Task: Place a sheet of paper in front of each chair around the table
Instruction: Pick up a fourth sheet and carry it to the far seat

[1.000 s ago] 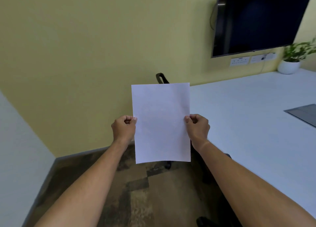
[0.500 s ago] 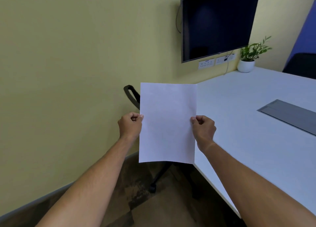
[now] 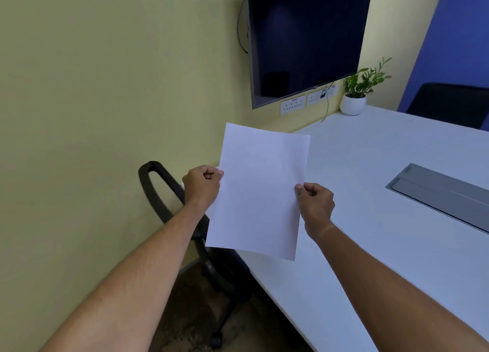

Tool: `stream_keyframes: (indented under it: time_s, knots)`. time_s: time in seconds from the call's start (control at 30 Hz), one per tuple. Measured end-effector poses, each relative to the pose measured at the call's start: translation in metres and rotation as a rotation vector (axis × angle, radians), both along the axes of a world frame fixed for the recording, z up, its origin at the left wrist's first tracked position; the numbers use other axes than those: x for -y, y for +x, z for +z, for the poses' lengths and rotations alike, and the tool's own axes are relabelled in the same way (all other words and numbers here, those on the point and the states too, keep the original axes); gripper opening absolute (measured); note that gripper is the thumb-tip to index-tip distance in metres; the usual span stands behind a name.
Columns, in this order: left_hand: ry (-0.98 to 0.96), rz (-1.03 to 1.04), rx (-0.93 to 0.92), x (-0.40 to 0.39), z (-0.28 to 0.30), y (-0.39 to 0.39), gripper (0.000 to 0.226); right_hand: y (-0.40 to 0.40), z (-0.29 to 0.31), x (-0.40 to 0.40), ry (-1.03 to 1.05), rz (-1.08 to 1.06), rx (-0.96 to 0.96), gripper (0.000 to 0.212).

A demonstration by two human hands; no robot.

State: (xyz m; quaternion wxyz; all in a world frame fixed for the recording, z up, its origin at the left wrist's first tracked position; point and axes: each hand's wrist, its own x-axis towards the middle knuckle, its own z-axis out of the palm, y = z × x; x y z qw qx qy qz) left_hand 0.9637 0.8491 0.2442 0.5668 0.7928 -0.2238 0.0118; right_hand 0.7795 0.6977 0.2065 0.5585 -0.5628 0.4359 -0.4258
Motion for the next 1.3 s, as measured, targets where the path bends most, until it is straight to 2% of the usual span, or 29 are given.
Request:
stream_keyframes:
  time_s: [0.33, 0.57, 0.93, 1.13, 1.3]
  knots:
    - [0.092, -0.171, -0.004, 0.116, -0.028, 0.113, 0.006, 0.081, -0.04, 0.07, 0.073, -0.139, -0.048, 0.008]
    - [0.188, -0.283, -0.026, 0.179, -0.071, 0.179, 0.007, 0.131, -0.088, 0.101, 0.185, -0.199, -0.172, 0.013]
    - [0.417, -0.391, -0.012, 0.249, -0.165, 0.235, 0.009, 0.177, -0.187, 0.126, 0.377, -0.18, -0.301, 0.031]
    - [0.513, -0.392, -0.027, 0.266, -0.212, 0.259, 0.008, 0.196, -0.226, 0.138, 0.445, -0.155, -0.353, 0.034]
    - [0.582, -0.407, -0.01, 0.275, -0.237, 0.274, 0.008, 0.209, -0.243, 0.142, 0.498, -0.132, -0.377, 0.027]
